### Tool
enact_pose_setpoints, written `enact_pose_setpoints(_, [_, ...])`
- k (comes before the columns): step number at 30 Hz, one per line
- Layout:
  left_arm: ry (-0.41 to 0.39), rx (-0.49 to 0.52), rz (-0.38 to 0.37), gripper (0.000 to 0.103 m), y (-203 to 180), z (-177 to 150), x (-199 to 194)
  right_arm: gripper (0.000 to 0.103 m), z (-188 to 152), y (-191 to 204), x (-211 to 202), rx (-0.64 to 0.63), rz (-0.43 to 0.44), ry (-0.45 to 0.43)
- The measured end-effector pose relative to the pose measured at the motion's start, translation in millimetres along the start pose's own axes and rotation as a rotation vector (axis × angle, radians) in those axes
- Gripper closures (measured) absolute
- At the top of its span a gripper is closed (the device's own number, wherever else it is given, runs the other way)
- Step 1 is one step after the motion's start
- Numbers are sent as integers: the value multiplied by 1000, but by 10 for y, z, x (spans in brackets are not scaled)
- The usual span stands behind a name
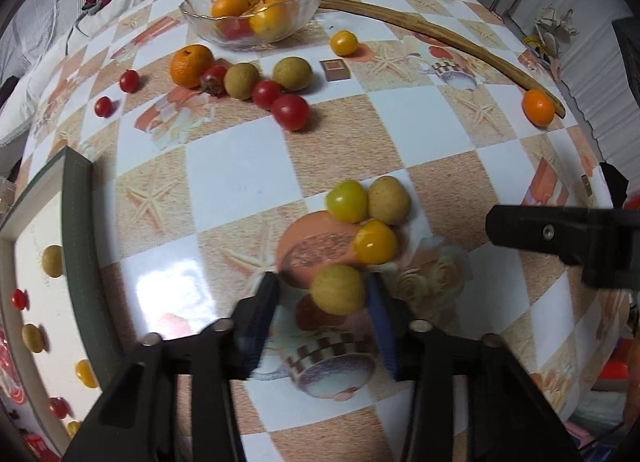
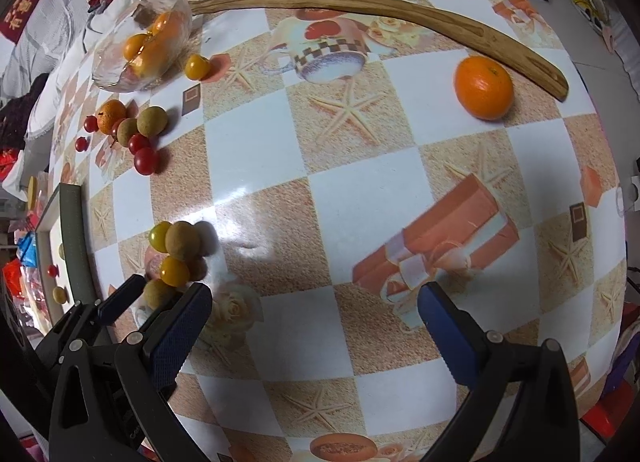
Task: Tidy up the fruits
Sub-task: 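Grasp a tan round fruit with the left tool while the right grasps another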
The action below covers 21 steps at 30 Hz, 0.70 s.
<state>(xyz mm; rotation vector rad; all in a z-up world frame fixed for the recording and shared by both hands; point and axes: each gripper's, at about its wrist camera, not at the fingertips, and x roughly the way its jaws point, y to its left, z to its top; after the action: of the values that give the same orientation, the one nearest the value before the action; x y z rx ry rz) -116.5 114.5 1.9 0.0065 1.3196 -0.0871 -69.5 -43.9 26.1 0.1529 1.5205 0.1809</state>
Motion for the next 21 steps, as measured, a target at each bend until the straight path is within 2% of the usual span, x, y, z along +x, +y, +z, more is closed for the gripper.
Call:
enact_pose_setpoints(1, [-1, 3, 5, 73, 19, -5, -4, 0, 23, 83, 32, -3, 4, -1])
enact_pose_setpoints(2, [-2, 4, 2, 74, 41, -9, -7, 0, 30, 106, 43, -6, 6, -2])
enact_pose_setpoints(9, [-1, -6, -3, 74, 210, -120, -72, 0, 102, 485, 112, -85, 31, -20])
enact_pose_setpoints(12, [2, -25, 3, 74, 290, -139, -83, 4, 127, 629, 142, -130, 40, -30])
enact_pose_setpoints(14, [4, -32, 10, 74, 327, -148, -86, 15, 148, 720, 173, -154, 51, -30])
enact_pose_setpoints(15, [5, -40, 14, 74, 368, -158, -90, 29, 166, 747, 198, -161, 56, -24])
enact_pose_setpoints(16, [5, -46, 16, 74, 394, -164, -93, 39, 174, 771, 230, -166, 62, -14])
enact_pose_setpoints(20, [7, -66, 4, 74, 467, -178, -102, 48, 187, 911, 299, -190, 83, -12])
enact_pose_setpoints(21, [8, -66, 4, 74, 467, -180, -103, 56, 178, 934, 303, -196, 96, -8])
